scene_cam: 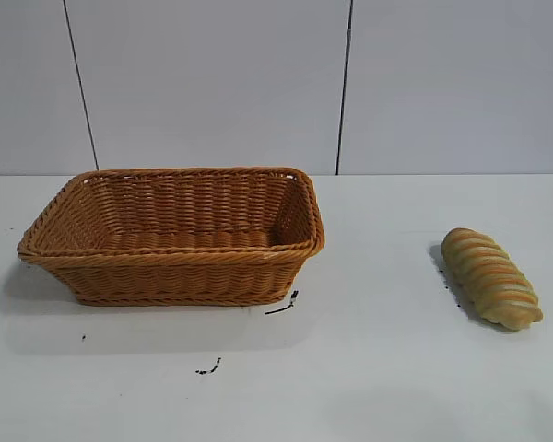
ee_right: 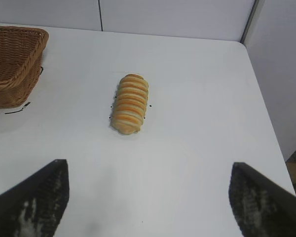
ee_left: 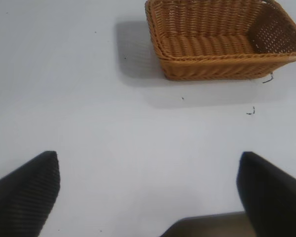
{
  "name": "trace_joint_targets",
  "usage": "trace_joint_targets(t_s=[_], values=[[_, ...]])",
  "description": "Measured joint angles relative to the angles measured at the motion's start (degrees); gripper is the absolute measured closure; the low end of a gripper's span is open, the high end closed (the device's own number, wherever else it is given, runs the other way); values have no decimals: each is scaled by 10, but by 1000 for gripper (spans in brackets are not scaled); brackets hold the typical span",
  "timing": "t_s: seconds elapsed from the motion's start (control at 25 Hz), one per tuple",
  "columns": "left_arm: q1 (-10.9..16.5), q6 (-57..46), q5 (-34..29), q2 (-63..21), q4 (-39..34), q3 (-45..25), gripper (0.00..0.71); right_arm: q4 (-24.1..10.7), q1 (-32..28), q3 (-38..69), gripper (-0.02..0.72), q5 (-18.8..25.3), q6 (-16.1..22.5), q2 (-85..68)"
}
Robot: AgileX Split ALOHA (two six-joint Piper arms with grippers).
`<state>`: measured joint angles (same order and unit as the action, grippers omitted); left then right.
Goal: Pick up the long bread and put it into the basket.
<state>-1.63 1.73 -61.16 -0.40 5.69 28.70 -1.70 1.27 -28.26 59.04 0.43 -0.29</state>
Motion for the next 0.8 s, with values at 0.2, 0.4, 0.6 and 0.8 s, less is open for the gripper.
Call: trace_joint_targets(t_s=[0.2,0.4,0.6,0.8], values=[[0,0,0,0,0,0,12,0,0,0,72,0,0,0],[0,0,0,0,0,0,12,0,0,-3,72,0,0,20],[0,0,0,0,0,0,12,0,0,-44,29,-1,0,138],[0,0,0,0,0,0,12,-1,0,-106,15,-13,0,309]])
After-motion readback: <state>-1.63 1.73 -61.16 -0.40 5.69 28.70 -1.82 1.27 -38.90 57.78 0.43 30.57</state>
